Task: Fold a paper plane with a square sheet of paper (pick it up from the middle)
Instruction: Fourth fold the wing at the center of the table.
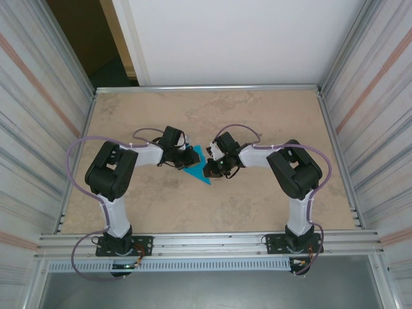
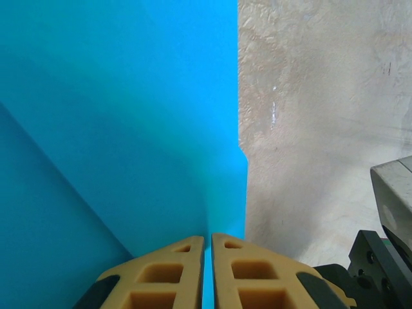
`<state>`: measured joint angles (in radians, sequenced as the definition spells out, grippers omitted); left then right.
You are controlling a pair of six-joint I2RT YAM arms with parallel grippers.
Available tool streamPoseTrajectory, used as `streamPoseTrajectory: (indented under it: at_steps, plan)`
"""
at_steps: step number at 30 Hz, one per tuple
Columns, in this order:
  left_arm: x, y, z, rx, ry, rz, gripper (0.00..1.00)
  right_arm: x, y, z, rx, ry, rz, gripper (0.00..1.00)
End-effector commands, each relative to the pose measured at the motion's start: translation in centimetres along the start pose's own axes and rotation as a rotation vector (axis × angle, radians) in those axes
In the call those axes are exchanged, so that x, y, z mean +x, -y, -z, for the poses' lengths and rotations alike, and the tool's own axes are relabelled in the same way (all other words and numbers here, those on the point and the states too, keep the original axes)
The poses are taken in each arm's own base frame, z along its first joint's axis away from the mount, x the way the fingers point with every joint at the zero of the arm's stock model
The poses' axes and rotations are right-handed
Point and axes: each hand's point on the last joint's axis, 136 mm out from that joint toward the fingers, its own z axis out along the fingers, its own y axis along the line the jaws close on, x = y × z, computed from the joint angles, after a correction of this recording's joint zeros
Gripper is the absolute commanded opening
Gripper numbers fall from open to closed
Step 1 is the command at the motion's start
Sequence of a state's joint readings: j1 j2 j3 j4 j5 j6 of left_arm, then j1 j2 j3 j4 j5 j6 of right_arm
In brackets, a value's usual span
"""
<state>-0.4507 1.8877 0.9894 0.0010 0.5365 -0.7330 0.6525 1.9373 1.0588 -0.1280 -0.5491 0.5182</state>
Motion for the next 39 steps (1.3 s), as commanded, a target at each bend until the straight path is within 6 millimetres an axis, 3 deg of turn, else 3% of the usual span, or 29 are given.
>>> streamPoseTrajectory:
  at_steps: [1,17,21,26,29,31,39]
  plan:
    - [-0.5,-0.9,0.1,-0.041,0.011,0.019,0.13,3.5,4.4,-1.3,0.148,-0.113,-0.082,0.07]
    - [-0.3,-3.3,0.0,-0.119,0.006,0.081,0.13,3.8,4.7,-1.3,0.162,-0.120,-0.093,0.06]
    - [0.1,-4.0,-0.3,-0.146,-0.014,0.099,0.13,3.2,3.6,-0.9,0.118,-0.100,-0.082,0.08]
    - [0.6,-5.0,-0.6,-0.181,-0.038,0.115,0.13,-0.3,-0.8,2.9,-0.055,0.056,-0.079,0.12]
    - [0.9,-5.4,-0.8,-0.193,-0.047,0.121,0.13,-1.6,-1.1,5.4,-0.058,0.153,-0.080,0.13]
    - [1.0,-5.5,-0.8,-0.194,-0.050,0.124,0.13,-1.8,-1.0,6.0,-0.045,0.174,-0.075,0.13]
    - [1.0,-5.6,-0.9,-0.194,-0.050,0.127,0.13,-1.4,-2.3,3.0,-0.024,0.090,-0.015,0.08]
